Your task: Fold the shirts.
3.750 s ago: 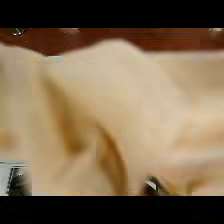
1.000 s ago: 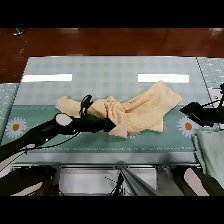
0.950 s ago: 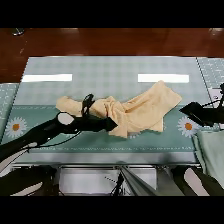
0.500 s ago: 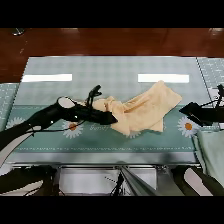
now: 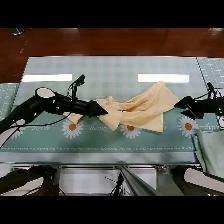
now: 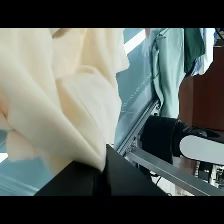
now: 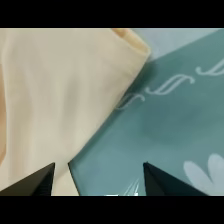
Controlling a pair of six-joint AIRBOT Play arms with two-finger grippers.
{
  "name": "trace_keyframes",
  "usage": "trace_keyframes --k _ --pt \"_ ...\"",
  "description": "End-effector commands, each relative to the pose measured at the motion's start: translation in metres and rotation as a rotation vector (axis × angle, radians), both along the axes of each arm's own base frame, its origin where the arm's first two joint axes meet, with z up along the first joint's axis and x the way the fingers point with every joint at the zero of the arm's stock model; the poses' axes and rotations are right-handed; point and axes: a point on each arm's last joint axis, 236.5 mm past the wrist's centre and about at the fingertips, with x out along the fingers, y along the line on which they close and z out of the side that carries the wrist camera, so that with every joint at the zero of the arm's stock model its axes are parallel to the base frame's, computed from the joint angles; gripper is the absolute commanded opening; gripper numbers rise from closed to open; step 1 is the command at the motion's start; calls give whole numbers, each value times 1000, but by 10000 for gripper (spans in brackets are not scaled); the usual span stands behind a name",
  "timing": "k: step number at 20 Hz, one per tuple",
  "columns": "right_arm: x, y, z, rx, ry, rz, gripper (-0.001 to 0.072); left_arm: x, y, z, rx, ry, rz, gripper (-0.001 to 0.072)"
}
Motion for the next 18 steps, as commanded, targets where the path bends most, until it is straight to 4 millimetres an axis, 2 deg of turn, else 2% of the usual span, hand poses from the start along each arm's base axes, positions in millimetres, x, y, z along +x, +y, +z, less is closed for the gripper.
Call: trace_keyframes --k 1,4,8,11,13,14,15,18 --pt "19 2 -11 69 17 -10 623 -1 2 2 -6 4 -4 27" --pt "40 10 -11 78 -1 20 623 -1 2 2 -7 3 -4 28" --pt "68 33 -17 77 1 79 623 -1 2 2 -7 4 -4 27" --pt "79 50 -20 82 10 110 622 -1 2 2 -7 3 -4 28" --pt "83 58 -18 78 1 131 587 -1 2 2 -7 3 -4 28" --pt "85 61 -14 77 -8 151 236 -1 2 2 -7 3 -4 27" --pt "89 63 -8 83 -25 167 21 -1 2 2 -7 3 -4 27" --pt "96 67 21 96 -57 231 21 0 2 4 -10 1 -4 28"
